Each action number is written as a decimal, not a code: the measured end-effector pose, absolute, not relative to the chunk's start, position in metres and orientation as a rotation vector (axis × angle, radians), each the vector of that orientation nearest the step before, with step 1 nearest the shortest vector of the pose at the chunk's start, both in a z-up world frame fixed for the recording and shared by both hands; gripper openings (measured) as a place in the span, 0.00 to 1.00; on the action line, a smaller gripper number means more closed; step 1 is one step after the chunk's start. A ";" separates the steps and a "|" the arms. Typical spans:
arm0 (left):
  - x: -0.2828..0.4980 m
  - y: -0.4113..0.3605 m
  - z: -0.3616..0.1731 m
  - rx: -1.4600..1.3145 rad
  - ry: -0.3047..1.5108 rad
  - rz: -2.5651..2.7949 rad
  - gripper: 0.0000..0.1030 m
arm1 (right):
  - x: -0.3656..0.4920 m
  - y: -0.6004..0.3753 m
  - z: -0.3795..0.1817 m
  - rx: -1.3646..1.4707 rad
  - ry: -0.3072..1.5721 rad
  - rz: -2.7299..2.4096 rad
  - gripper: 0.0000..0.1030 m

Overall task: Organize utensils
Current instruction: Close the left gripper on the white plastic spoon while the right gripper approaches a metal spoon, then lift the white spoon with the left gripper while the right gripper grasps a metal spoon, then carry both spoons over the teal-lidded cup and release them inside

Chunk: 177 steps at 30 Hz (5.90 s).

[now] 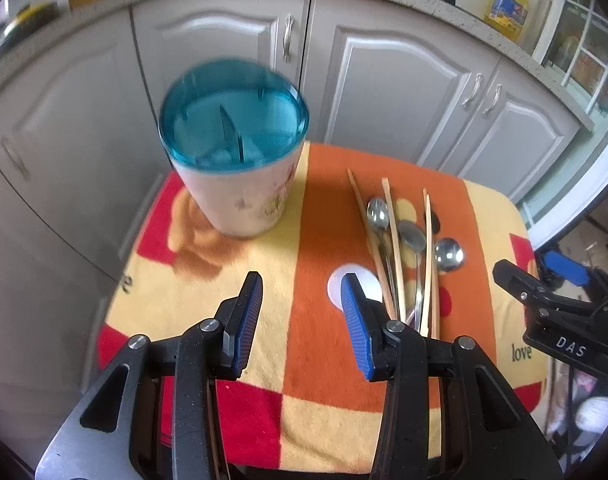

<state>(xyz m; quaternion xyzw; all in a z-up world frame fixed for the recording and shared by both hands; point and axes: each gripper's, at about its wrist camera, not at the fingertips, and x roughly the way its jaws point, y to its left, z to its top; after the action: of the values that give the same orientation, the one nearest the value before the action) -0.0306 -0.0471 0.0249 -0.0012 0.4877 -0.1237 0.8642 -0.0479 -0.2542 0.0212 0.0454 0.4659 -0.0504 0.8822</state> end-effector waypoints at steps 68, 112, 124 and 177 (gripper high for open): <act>0.017 -0.082 -0.041 -0.024 1.187 -0.476 0.01 | -0.012 -0.337 -0.055 0.359 1.020 0.223 0.06; 0.036 0.023 0.135 -0.220 0.792 -0.376 0.00 | -0.031 -0.292 0.108 0.104 0.715 0.237 0.03; 0.092 0.037 0.134 -0.097 0.587 -0.115 0.00 | 0.076 -0.196 0.159 0.005 0.581 0.311 0.03; -0.012 -0.037 0.094 -0.038 0.772 -0.327 0.36 | -0.028 -0.247 0.089 0.085 0.783 0.218 0.38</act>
<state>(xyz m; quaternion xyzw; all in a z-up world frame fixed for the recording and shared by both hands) -0.0121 -0.0372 0.0945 -0.0186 0.3749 -0.1587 0.9132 -0.0276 -0.2471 0.0887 0.0415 0.3807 0.1062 0.9176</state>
